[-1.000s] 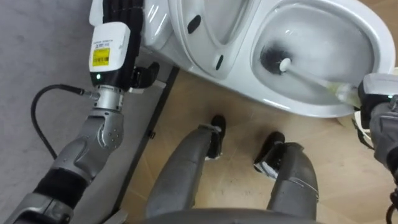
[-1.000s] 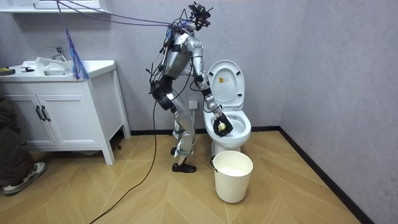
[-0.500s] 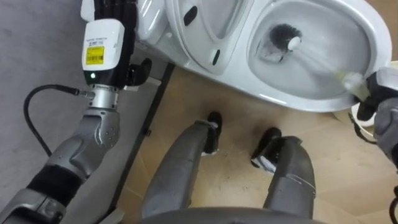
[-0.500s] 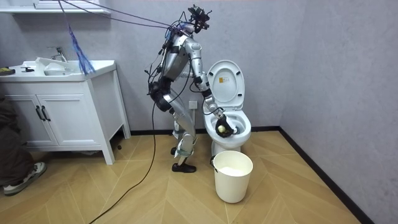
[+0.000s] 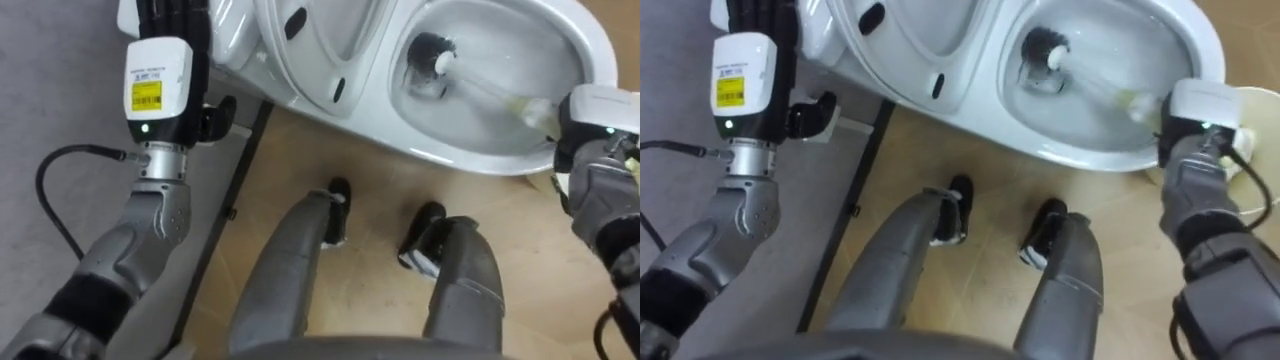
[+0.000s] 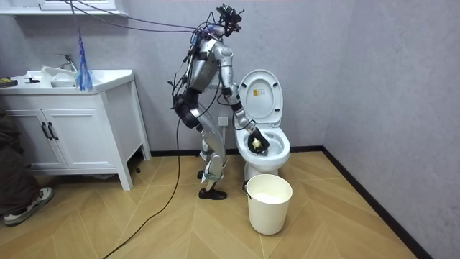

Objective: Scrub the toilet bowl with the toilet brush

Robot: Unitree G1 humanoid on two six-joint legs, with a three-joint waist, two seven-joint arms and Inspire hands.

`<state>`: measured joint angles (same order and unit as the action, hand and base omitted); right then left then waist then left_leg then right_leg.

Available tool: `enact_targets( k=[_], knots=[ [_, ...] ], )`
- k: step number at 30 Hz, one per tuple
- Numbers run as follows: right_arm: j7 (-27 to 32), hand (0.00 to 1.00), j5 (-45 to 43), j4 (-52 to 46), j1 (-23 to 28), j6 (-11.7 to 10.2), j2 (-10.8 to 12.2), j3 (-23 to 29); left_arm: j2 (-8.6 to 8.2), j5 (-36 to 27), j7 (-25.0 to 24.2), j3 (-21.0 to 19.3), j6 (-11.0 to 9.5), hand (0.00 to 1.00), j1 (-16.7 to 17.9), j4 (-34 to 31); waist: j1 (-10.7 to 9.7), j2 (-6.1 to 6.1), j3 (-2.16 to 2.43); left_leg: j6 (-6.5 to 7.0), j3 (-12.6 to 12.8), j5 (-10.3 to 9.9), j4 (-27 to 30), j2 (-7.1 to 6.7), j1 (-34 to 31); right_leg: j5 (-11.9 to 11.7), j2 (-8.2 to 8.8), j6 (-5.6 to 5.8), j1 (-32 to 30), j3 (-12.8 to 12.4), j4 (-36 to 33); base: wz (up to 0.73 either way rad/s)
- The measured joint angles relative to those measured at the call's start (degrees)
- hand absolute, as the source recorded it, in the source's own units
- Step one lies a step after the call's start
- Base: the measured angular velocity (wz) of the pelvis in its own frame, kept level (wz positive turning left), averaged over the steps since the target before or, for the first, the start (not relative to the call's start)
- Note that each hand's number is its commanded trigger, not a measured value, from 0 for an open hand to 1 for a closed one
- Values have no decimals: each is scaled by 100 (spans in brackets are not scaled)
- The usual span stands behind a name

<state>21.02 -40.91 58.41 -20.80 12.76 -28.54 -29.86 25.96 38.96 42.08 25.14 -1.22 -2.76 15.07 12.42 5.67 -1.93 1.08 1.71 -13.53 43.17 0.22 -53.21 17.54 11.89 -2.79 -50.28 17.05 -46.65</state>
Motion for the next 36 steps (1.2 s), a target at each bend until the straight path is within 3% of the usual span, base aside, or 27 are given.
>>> enact_targets(
  k=[2, 5, 9, 13, 15, 18, 20, 24, 27, 31, 34, 36],
  knots=[
    [-22, 100, -244, -385, 251, 160, -50, -20, -35, -6, 35, 7, -5, 0, 98, 24, 46, 90, 38, -19, -33, -13, -29, 31, 13, -35, -44, -18, 37, 34, 97, -8],
    [-140, 100, -365, -673, 390, 321, -67, -17, -35, -17, 124, 39, -25, 0, 138, 176, 47, 202, 40, -51, -39, -32, -81, 95, 98, -38, -127, -25, 162, 54, 213, -5],
    [-379, 100, -440, -1263, 623, 558, -81, -16, -13, -197, 140, -10, -5, 0, 322, 47, 39, 215, 44, -109, -28, -44, -181, 157, 156, -39, -205, -70, 174, 36, 301, -7],
    [-516, 100, -433, -1351, 614, 563, -122, -38, 10, -433, 158, -13, -54, 0, 347, 41, 33, 210, 33, -138, -7, -51, -189, 212, 156, -17, -209, -108, 179, 47, 308, 0],
    [-542, 100, -385, -1267, 551, 518, -175, -69, 13, -640, 179, -2, -179, 0, 330, 70, 32, 191, 20, -142, -7, -49, -146, 212, 160, -6, -199, -124, 182, 51, 282, 0],
    [-438, 100, -141, -779, 265, 148, -271, -324, 93, -704, 174, -10, -258, 0, 243, 58, 35, 127, -35, -142, -2, -46, -104, 203, 158, 8, -168, -128, 183, 54, 250, -1],
    [-331, 100, 389, -257, -5, -204, -307, -393, 256, -745, 118, 18, -295, 0, 108, -53, 25, -27, -140, -133, 2, -49, -41, 120, 137, 104, -57, -86, 123, 29, 56, 14],
    [-327, 100, 1117, 238, -329, -735, -440, -268, 423, -662, 92, 9, -265, 0, 14, -326, -117, -302, -164, -26, 2, 2, 48, -111, -142, 163, 265, -34, -274, -61, -369, 27],
    [-326, 100, 997, 434, -510, -864, -515, -163, 417, -539, 92, -25, -225, 0, 17, -393, -150, -371, -172, 76, 150, 57, 62, -219, -234, 131, 382, 31, -483, -214, -520, 2],
    [-237, 100, -165, 237, -656, -582, -540, 184, 381, -333, 55, -71, -168, 0, 17, -401, -117, -348, -157, 140, 232, 66, 133, -212, -319, 49, 384, 66, -587, -286, -536, -11],
    [-269, 100, -1067, -551, -637, -179, -566, 41, 382, -332, -18, -137, -158, 0, 105, -417, -54, -341, -148, 141, 270, 54, 175, -89, -263, -27, 225, 39, -500, -284, -412, -21],
    [-344, 100, -1359, -1015, -370, 42, -597, -217, 375, -358, -21, -82, -126, 0, 124, -307, 7, -296, -128, 81, 225, 19, 134, 14, -89, -63, 49, 17, -232, -193, -198, -18]
  ],
)
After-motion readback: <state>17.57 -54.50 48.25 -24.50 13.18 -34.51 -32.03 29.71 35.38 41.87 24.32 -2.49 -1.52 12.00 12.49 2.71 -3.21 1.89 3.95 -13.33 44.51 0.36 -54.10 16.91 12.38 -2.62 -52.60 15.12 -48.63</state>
